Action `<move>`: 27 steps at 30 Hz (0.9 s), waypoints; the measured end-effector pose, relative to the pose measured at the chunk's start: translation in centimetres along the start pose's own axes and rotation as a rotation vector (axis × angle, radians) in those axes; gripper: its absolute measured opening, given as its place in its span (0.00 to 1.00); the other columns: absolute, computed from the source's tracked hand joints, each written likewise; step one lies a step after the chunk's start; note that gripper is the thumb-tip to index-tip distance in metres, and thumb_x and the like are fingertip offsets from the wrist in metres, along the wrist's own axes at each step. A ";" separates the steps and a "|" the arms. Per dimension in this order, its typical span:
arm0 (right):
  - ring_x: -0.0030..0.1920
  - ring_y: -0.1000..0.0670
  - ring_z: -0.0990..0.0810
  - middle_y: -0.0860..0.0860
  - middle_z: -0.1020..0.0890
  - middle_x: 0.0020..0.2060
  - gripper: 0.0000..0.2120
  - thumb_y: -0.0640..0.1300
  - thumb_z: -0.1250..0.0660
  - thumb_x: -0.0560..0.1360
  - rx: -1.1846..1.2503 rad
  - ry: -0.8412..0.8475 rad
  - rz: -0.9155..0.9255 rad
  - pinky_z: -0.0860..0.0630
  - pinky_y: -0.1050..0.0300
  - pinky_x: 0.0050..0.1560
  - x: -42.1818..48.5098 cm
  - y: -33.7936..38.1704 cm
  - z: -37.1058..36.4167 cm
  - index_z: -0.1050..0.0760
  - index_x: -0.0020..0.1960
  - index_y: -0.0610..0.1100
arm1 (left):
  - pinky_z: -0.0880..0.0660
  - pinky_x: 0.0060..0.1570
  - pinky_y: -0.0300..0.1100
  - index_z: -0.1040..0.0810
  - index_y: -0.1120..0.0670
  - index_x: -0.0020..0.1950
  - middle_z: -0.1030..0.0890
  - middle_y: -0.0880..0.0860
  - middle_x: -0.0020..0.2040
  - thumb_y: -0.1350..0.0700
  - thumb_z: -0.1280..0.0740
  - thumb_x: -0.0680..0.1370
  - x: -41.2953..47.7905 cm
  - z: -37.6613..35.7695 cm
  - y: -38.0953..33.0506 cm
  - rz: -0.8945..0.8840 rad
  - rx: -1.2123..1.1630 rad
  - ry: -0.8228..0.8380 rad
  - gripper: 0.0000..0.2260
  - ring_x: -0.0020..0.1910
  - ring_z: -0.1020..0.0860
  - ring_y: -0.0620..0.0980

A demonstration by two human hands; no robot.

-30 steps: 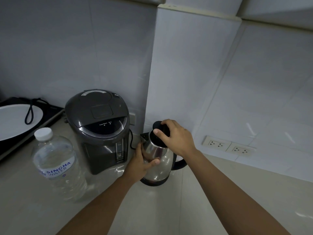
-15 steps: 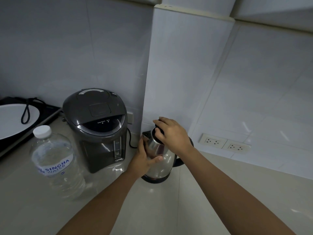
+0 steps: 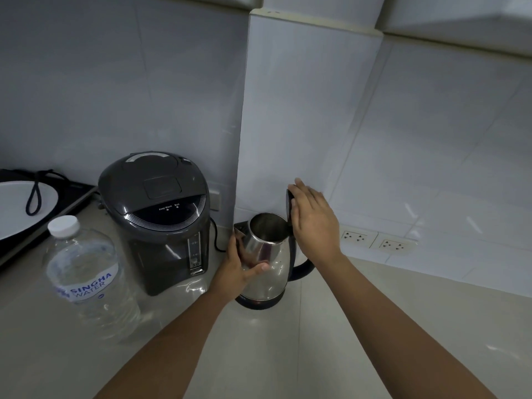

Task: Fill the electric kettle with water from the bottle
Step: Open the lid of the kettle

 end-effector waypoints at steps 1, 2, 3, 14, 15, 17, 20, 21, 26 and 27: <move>0.66 0.41 0.24 0.45 0.23 0.68 0.21 0.45 0.49 0.81 -0.018 -0.010 -0.002 0.29 0.45 0.67 -0.2 -0.2 0.1 0.25 0.67 0.41 | 0.32 0.63 0.43 0.59 0.46 0.81 0.29 0.51 0.74 0.37 0.25 0.67 0.0 0.0 0.1 -0.002 -0.003 -0.003 0.55 0.70 0.29 0.49; 0.68 0.41 0.26 0.45 0.24 0.69 0.21 0.45 0.49 0.82 -0.028 -0.013 -0.020 0.33 0.43 0.71 -0.3 -0.5 0.1 0.26 0.68 0.41 | 0.32 0.63 0.43 0.59 0.46 0.81 0.29 0.50 0.75 0.39 0.25 0.69 0.1 0.0 0.1 -0.005 -0.002 -0.006 0.54 0.69 0.29 0.48; 0.70 0.42 0.28 0.46 0.26 0.70 0.21 0.46 0.50 0.82 -0.033 -0.014 -0.053 0.38 0.43 0.73 -0.5 -1.0 0.1 0.27 0.69 0.42 | 0.32 0.63 0.43 0.58 0.46 0.81 0.30 0.50 0.75 0.40 0.25 0.70 0.1 0.1 0.1 -0.006 -0.002 -0.007 0.52 0.69 0.29 0.48; 0.78 0.47 0.43 0.50 0.37 0.77 0.30 0.55 0.62 0.81 -0.037 0.063 -0.411 0.56 0.44 0.78 -6.1 -8.4 -0.6 0.41 0.78 0.45 | 0.30 0.69 0.52 0.54 0.44 0.80 0.23 0.46 0.65 0.42 0.24 0.70 0.5 0.3 0.8 0.007 0.011 -0.015 0.49 0.68 0.26 0.50; 0.78 0.48 0.44 0.50 0.38 0.77 0.30 0.56 0.62 0.81 -0.036 0.078 -0.422 0.56 0.44 0.78 -6.5 -8.7 -0.8 0.42 0.78 0.45 | 0.30 0.69 0.53 0.53 0.44 0.80 0.22 0.44 0.62 0.43 0.24 0.71 0.5 0.2 0.8 0.009 0.013 -0.014 0.48 0.68 0.25 0.51; 0.79 0.48 0.46 0.50 0.40 0.78 0.32 0.58 0.62 0.80 -0.016 0.101 -0.430 0.57 0.45 0.78 -7.0 -9.0 -1.1 0.45 0.79 0.45 | 0.30 0.69 0.54 0.54 0.45 0.80 0.24 0.43 0.62 0.44 0.24 0.71 0.4 0.2 0.8 0.011 0.019 -0.016 0.48 0.68 0.25 0.52; 0.79 0.47 0.49 0.50 0.44 0.79 0.32 0.60 0.59 0.80 0.054 0.100 -0.429 0.57 0.44 0.78 -7.6 -8.4 -1.3 0.49 0.80 0.46 | 0.30 0.69 0.52 0.54 0.44 0.80 0.27 0.48 0.71 0.41 0.24 0.70 0.1 0.2 0.7 0.019 0.021 -0.019 0.49 0.71 0.28 0.53; 0.79 0.46 0.51 0.50 0.46 0.80 0.32 0.60 0.57 0.80 0.073 0.092 -0.423 0.57 0.45 0.78 -8.0 -8.1 -1.3 0.51 0.80 0.46 | 0.30 0.69 0.51 0.54 0.44 0.80 0.29 0.50 0.74 0.40 0.24 0.70 0.0 0.3 0.5 0.018 0.025 -0.014 0.50 0.72 0.28 0.53; 0.79 0.49 0.56 0.50 0.54 0.80 0.37 0.64 0.55 0.78 0.206 0.142 -0.510 0.53 0.45 0.78 -11.0 -7.6 -3.4 0.58 0.80 0.44 | 0.30 0.70 0.53 0.54 0.41 0.79 0.32 0.50 0.76 0.31 0.25 0.63 -0.2 0.6 0.4 0.023 0.026 -0.007 0.54 0.73 0.29 0.53; 0.79 0.49 0.56 0.50 0.55 0.80 0.37 0.63 0.54 0.78 0.210 0.174 -0.524 0.52 0.44 0.78 -11.3 -7.6 -4.2 0.58 0.80 0.44 | 0.30 0.70 0.53 0.54 0.40 0.79 0.32 0.50 0.76 0.32 0.25 0.65 -0.2 0.5 0.3 0.019 0.031 -0.002 0.53 0.72 0.29 0.52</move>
Point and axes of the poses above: each hand's wrist, its own x-axis towards the middle knuckle, its own z-axis out of the back of the hand, y = z × x, the point moved 10 cm from there along x, towards the middle knuckle
